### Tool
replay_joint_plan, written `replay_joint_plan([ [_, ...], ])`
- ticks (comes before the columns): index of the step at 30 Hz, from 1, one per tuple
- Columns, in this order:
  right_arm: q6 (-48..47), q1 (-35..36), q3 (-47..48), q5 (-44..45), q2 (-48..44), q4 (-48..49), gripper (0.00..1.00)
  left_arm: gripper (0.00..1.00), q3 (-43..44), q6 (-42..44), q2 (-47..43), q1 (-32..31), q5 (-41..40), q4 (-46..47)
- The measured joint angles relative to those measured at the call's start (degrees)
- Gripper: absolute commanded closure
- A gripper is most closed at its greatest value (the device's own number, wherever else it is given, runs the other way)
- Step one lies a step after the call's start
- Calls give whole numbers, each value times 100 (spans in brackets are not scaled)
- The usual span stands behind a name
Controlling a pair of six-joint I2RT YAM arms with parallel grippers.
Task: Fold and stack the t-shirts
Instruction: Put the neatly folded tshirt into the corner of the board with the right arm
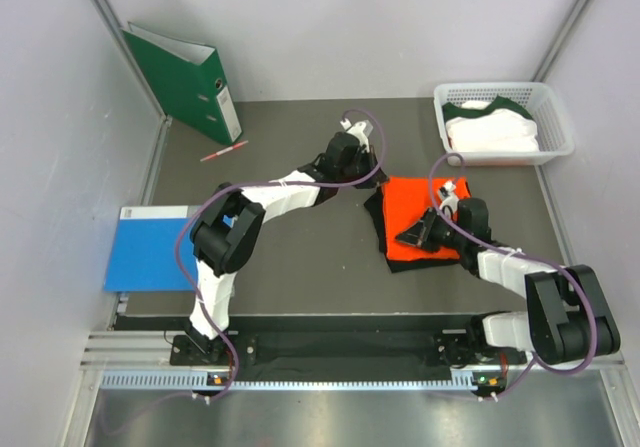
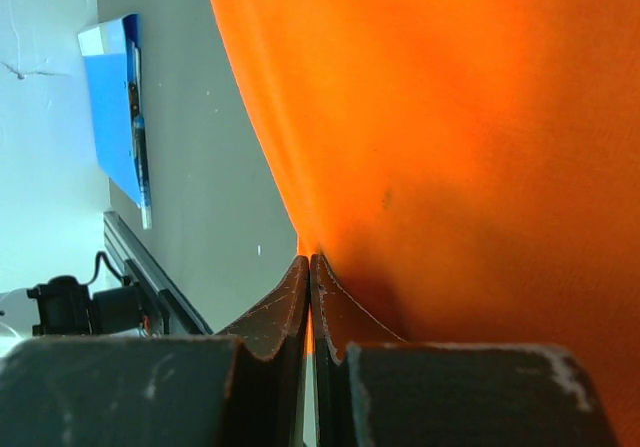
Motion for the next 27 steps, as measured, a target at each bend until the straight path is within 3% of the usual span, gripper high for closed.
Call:
replay_joint_plan([
  [11,-101,0,4,20,13,-127,100,100,131,52,286,4,-140,-136],
  [16,-376,28,170,212,-284,-717,100,98,149,52,446,4,-203,-195],
  [17,-461,39,245,273,-372,-874,100,62,164,52,461,4,-234,-221],
  [24,-909,247,951,675,-654,-1432,100,14,114,243,361,33,-769,-415],
  [27,-1038,448,1185,835,-557,-1502,100,7,-101,367,15,74,-1180,-605],
])
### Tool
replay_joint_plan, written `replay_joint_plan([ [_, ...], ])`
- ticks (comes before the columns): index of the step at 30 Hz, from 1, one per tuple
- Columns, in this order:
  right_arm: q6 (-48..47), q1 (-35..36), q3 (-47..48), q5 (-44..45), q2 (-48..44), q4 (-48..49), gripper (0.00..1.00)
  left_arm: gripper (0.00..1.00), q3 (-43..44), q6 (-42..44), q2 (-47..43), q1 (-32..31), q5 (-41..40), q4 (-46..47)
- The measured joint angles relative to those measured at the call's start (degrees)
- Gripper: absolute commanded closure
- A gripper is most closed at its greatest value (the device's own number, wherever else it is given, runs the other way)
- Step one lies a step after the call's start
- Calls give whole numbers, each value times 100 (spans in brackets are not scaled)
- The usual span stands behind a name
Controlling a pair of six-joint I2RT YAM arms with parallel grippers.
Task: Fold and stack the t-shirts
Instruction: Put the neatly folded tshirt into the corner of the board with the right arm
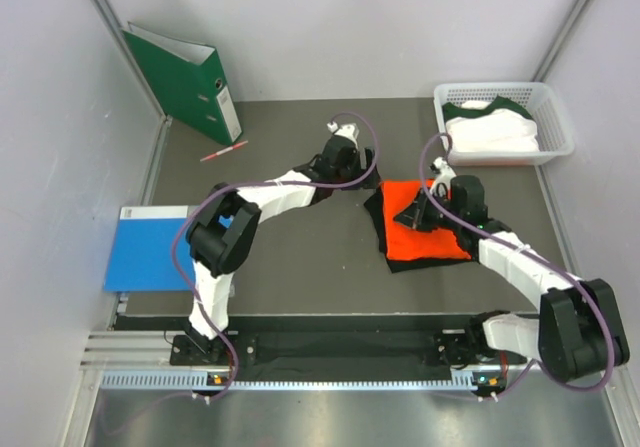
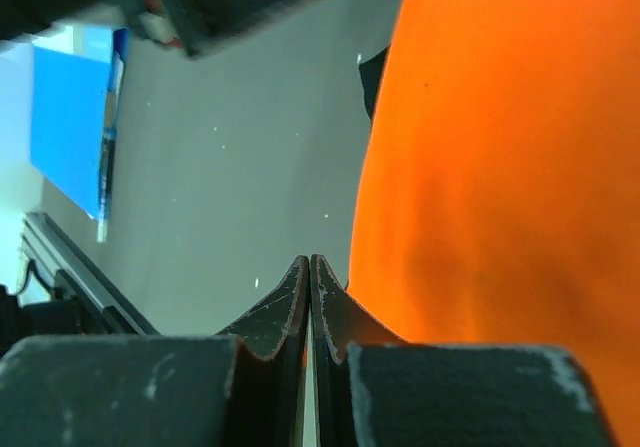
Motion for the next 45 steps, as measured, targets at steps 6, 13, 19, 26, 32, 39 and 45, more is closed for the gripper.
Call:
replay_joint_plan([
  [6,-308,748,839,450,1054,-299,100,2,-247,315,-1025,223,-831,-400],
  [13,-516,1696,1985,813,2535,-643,100,2,-367,472,-1825,968,-1436,-992],
  [19,-518,1803,2295,1322,3307,-1110,100,2,-844,592,-2000,1432,-1624,-1362],
  [26,-503,1814,2524,2184,3357,-1582,100,2,-1178,629,-2044,1432,-1561,-1528],
  [32,-501,1703,2623,3027,3307,-1926,100,2,-1207,627,-2048,1432,-1473,-1526],
  [39,-529,1137,2334,3515,3003,-2094,100,2,-1207,627,-2048,1432,-1388,-1521],
  [45,-669,463,2063,4140,2564,-2734,100,2,-1207,608,-2046,1432,-1322,-1497],
])
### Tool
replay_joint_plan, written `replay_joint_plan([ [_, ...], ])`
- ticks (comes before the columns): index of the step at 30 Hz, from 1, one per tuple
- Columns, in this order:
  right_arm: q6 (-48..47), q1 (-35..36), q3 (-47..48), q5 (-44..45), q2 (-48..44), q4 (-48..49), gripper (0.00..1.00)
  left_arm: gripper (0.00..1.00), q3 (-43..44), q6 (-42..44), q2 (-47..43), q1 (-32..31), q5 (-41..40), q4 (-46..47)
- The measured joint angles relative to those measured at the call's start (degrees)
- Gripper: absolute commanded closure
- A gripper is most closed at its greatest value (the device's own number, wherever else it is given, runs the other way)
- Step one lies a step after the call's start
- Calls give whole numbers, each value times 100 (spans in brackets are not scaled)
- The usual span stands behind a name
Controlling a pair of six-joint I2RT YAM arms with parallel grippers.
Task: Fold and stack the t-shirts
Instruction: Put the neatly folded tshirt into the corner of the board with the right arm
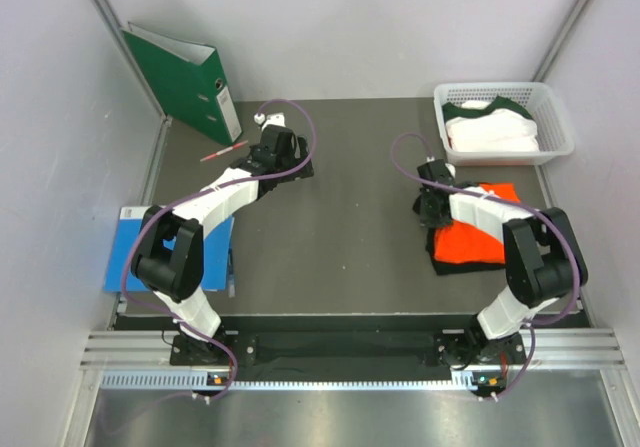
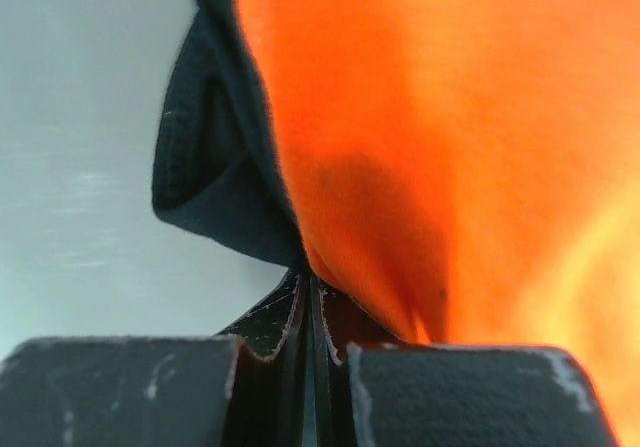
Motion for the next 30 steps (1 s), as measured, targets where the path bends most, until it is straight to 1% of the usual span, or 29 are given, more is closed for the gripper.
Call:
replay_joint_plan([
  [6,105,-411,-107,608,-385,-549,100,2,0,-42,0,0,140,-2],
  [12,280,-833,-125,973,-476,-850,100,2,0,-46,0,0,267,0],
  [19,299,-940,-129,1095,-669,-946,100,2,0,-46,-2,0,354,-2],
  [20,262,-935,-136,1062,-745,-940,95,2,0,-44,0,0,365,0],
  [21,236,-925,-153,1029,-824,-925,88,2,-2,-44,0,0,367,0],
  [22,179,-876,-166,975,-944,-909,70,2,-4,-37,-2,0,369,9],
  [23,136,-839,-173,931,-1071,-870,58,2,-15,-33,-2,0,374,24],
  [24,85,-793,-197,881,-1209,-782,34,2,-39,-22,-4,0,380,52],
  [27,-44,-538,-243,708,-1628,-566,1,2,-98,7,-4,0,385,57],
  [30,-188,-175,-269,511,-1989,-151,0,2,-105,66,-4,0,374,37],
])
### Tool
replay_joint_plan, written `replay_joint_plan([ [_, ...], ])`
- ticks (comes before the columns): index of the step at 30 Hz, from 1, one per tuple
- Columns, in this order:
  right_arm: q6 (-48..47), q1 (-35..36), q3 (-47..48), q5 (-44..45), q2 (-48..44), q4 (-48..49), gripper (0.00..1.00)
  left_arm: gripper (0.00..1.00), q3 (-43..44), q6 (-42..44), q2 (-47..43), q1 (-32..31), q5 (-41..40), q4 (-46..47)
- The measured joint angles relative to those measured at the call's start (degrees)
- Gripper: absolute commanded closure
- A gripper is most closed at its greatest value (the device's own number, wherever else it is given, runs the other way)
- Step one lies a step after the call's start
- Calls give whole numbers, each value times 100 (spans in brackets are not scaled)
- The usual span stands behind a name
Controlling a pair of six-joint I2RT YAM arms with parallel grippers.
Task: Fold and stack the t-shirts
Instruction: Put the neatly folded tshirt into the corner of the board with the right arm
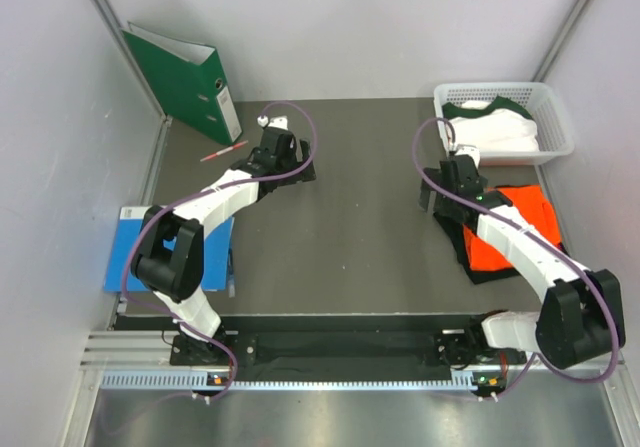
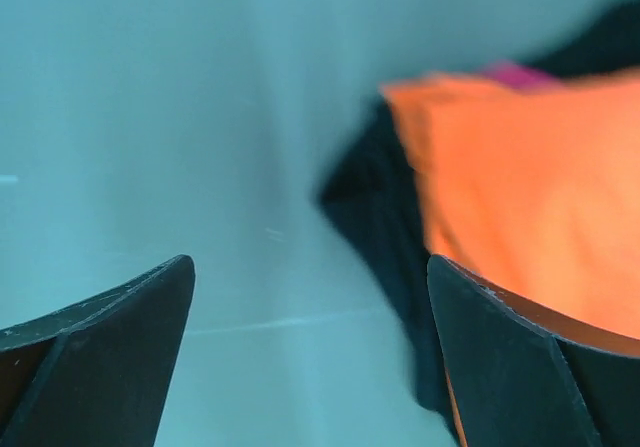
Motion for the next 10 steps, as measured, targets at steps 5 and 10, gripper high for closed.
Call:
replay_joint_plan([
  [5,-153,638,11,-229,-136,651,0,2,0,92,0,0,-68,-46],
  [10,-216,1078,402,-286,352,848,0,2,-7,210,0,0,-136,-70],
])
